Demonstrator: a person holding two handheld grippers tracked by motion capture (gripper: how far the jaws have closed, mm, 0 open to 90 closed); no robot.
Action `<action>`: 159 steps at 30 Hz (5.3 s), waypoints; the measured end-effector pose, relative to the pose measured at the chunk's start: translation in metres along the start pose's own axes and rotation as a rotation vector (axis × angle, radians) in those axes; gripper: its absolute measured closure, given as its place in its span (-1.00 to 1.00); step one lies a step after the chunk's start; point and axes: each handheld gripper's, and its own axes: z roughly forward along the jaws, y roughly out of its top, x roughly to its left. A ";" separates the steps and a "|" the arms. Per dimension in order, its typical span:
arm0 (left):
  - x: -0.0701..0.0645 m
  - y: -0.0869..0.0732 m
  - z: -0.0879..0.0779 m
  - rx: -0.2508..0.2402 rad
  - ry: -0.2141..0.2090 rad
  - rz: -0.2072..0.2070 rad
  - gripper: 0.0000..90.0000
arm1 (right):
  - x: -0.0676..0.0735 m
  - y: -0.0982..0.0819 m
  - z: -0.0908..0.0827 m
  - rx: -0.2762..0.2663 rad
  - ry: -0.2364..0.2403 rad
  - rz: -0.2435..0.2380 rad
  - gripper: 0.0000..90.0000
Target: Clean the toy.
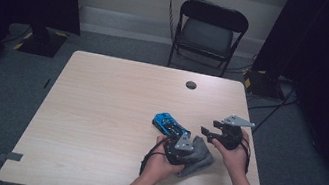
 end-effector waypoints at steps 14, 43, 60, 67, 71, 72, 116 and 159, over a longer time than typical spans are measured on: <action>-0.003 0.027 0.044 0.005 -0.031 0.012 0.59 | -0.030 -0.023 -0.034 -0.006 -0.089 0.083 -0.17; 0.008 0.003 0.005 0.007 -0.011 -0.052 0.01 | 0.000 -0.055 -0.066 0.021 -0.032 0.084 -0.10; -0.027 0.003 0.034 -0.010 -0.135 -0.053 0.08 | -0.012 -0.045 -0.014 0.059 -0.040 0.095 -0.08; -0.007 0.012 -0.002 -0.034 -0.018 -0.007 -0.09 | -0.006 -0.026 -0.027 -0.003 -0.009 0.104 -0.10; 0.013 0.016 -0.032 -0.061 0.064 -0.019 -0.16 | 0.008 -0.027 -0.030 -0.005 0.002 0.106 -0.13; 0.018 0.017 -0.038 -0.059 0.080 -0.019 -0.19 | 0.012 -0.028 -0.031 -0.004 0.001 0.115 -0.13; 0.117 0.001 -0.011 0.093 0.115 -0.036 -0.82 | 0.036 -0.065 -0.020 0.088 -0.062 0.124 0.29; 0.120 0.000 -0.011 0.081 0.096 -0.013 -0.81 | 0.066 -0.054 -0.016 0.186 0.222 0.110 0.71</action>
